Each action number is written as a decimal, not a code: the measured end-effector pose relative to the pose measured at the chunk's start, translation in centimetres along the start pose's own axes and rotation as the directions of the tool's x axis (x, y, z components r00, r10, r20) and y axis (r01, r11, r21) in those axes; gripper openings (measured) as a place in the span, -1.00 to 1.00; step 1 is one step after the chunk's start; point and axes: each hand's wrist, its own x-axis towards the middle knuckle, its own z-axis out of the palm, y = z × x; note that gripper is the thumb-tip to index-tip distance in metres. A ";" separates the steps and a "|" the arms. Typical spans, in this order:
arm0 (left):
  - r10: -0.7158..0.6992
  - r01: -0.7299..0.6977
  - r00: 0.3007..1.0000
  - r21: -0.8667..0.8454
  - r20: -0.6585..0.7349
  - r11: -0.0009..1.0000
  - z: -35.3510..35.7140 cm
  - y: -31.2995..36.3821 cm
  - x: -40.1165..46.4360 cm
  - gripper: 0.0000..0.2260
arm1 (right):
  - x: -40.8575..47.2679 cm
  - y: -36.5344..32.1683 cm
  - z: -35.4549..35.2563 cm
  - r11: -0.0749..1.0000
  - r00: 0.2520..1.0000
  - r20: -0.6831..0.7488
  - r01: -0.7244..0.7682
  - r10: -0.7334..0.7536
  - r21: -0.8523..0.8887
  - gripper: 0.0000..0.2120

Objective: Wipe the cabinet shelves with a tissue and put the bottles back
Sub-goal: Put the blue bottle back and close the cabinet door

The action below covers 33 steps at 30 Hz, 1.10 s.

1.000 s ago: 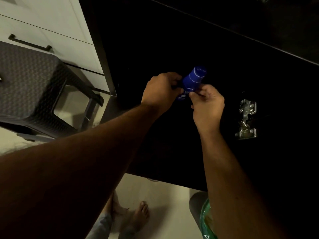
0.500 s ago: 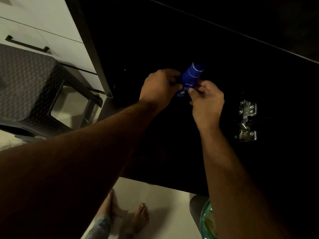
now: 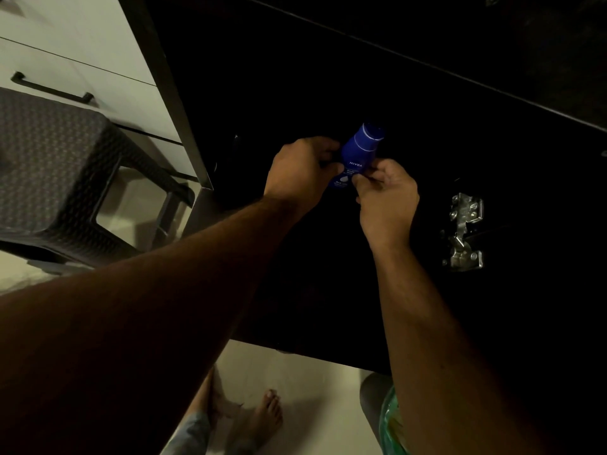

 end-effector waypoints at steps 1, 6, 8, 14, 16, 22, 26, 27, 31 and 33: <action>-0.001 0.001 1.000 -0.001 0.001 1.000 0.1 -0.1 0.0 -0.64 | 0.0 0.0 0.0 1.000 1.000 0.005 0.000 0.000 -0.006 -0.79; -0.028 0.028 1.000 -0.006 0.009 1.000 0.2 -0.5 0.0 -0.59 | 0.2 0.4 -0.2 0.997 0.999 0.044 0.023 -0.020 -0.073 -0.75; -0.041 0.041 0.999 -0.015 0.009 0.999 0.1 -0.7 -0.1 -0.54 | 0.2 0.6 -0.4 0.996 0.999 0.035 -0.003 0.006 -0.090 -0.62; -0.035 0.035 0.999 0.010 0.020 0.999 -0.9 -1.0 -2.5 -0.52 | -1.5 0.8 -1.4 0.995 0.999 -0.015 -0.053 0.052 -0.079 -0.55; 0.003 -0.004 1.000 0.034 0.029 0.999 -1.7 -0.8 -4.2 -0.54 | -2.7 0.3 -2.0 0.994 0.998 -0.007 -0.063 0.062 -0.088 -0.57; 0.103 -0.124 0.991 0.276 0.089 0.953 -5.8 0.9 -10.7 -0.51 | -9.1 -2.6 -5.2 0.972 0.999 0.031 -0.024 0.033 -0.235 -0.66; 0.019 -0.086 0.985 0.386 0.174 0.918 -10.0 3.2 -16.1 -0.43 | -14.4 -6.4 -7.8 0.907 0.988 0.153 0.062 0.003 -0.417 -0.61; -0.007 -0.080 0.980 0.427 0.198 0.901 -10.9 3.4 -17.2 -0.41 | -15.4 -7.2 -8.2 0.884 0.981 0.195 0.106 -0.017 -0.455 -0.59; -0.031 -0.140 0.961 0.576 0.276 0.805 -15.0 5.4 -21.8 -0.36 | -19.6 -10.9 -9.8 0.739 0.929 0.367 0.279 -0.046 -0.614 -0.45; -0.024 -0.167 0.956 0.608 0.293 0.776 -16.5 6.2 -23.7 -0.35 | -21.1 -12.2 -10.4 0.680 0.906 0.421 0.335 -0.043 -0.652 -0.40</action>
